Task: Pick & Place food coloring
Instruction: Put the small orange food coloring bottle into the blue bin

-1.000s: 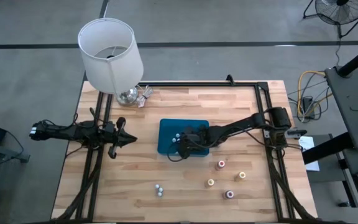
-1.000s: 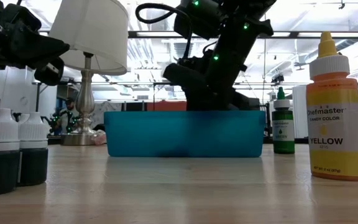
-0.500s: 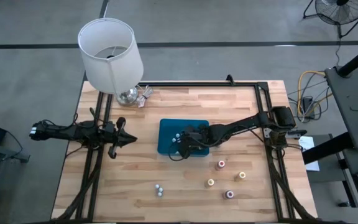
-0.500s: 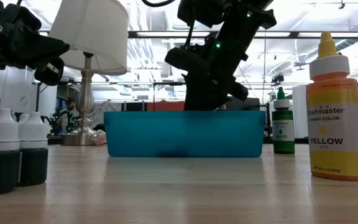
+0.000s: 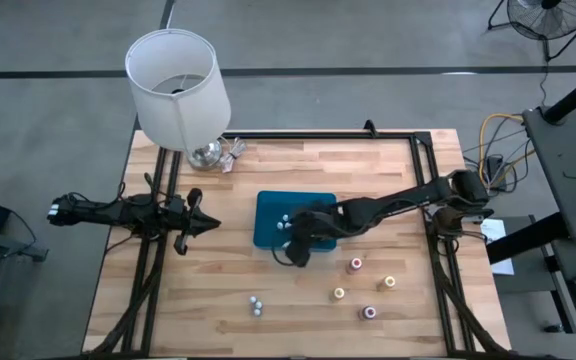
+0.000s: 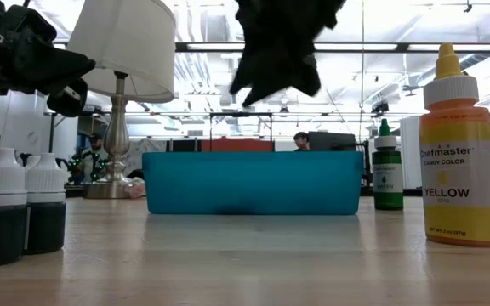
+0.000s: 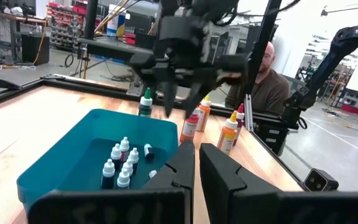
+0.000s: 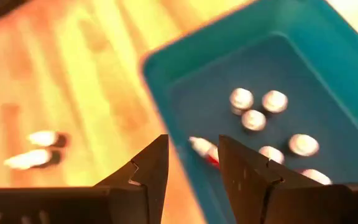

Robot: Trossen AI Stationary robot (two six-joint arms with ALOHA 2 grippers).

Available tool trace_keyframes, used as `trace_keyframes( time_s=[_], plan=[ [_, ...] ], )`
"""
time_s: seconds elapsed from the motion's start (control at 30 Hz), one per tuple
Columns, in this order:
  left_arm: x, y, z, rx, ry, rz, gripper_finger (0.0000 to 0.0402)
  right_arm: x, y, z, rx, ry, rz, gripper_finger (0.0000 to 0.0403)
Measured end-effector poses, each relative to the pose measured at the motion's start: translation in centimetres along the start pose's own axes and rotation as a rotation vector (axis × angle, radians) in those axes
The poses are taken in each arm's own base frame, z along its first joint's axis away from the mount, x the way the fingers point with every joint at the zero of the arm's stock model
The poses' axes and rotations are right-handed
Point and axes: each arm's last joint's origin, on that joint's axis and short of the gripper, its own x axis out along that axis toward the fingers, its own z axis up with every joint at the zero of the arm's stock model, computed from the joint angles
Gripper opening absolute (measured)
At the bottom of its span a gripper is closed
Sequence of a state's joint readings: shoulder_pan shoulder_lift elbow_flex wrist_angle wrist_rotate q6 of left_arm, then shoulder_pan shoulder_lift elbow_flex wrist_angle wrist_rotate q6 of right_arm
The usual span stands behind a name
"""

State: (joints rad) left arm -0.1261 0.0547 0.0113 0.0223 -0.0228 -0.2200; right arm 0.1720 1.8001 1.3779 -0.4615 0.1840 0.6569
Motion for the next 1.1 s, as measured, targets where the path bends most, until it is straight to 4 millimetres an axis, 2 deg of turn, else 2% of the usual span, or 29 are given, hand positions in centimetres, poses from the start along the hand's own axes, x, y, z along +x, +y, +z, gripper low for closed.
trace_keyframes(
  time_s=[0.27,0.43,0.8,1.1],
  plan=[
    [0.0,0.0,0.0,0.0,0.0,0.0,0.0,-1.4,3.5,0.1,-0.216,0.027,0.192,0.014],
    [0.0,0.0,0.0,0.0,0.0,0.0,0.0,-1.2,5.8,-0.2,-0.379,0.041,0.275,0.0141],
    [0.0,0.0,0.0,0.0,0.001,0.0,0.0,2.5,9.8,-0.2,-0.583,0.063,0.365,0.0145],
    [0.0,0.0,0.0,0.0,0.001,0.0,0.0,4.8,11.7,-0.1,-0.786,0.206,0.326,0.0144]
  ],
)
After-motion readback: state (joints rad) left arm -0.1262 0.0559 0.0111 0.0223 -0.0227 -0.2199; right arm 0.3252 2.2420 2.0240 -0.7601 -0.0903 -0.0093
